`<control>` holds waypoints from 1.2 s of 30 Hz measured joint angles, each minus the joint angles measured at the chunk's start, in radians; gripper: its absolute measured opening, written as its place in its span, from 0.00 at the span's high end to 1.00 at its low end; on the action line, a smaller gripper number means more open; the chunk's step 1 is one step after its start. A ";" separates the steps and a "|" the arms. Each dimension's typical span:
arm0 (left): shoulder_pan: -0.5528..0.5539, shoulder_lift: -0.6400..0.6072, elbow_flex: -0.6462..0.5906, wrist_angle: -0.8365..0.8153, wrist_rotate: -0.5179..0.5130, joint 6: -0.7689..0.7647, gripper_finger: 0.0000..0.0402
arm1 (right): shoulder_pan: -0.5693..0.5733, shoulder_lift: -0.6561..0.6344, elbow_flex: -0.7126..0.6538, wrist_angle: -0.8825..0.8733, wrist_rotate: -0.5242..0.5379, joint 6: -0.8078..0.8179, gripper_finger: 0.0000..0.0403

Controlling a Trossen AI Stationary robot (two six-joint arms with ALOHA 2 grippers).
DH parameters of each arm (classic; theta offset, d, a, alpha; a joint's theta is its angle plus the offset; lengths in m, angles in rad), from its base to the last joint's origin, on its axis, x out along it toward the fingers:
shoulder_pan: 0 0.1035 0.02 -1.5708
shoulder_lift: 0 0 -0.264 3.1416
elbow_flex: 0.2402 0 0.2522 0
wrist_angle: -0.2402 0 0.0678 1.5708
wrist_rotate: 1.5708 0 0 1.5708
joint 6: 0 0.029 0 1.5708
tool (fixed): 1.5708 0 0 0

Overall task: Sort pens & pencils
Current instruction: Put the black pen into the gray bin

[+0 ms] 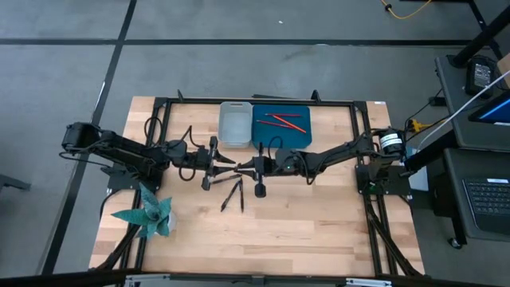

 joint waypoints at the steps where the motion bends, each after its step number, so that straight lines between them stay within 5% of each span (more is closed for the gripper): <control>1: 0.000 0.000 0.000 0.001 0.001 -0.001 0.79 | 0.000 -0.001 0.000 0.000 0.000 0.000 0.92; 13: 0.000 0.000 0.000 -0.009 0.089 -0.048 0.79 | 0.000 -0.001 0.002 -0.013 -0.012 0.000 0.92; 36: 0.033 -0.023 0.000 -0.036 0.066 -0.025 0.79 | 0.000 -0.002 0.002 -0.017 -0.008 0.003 0.92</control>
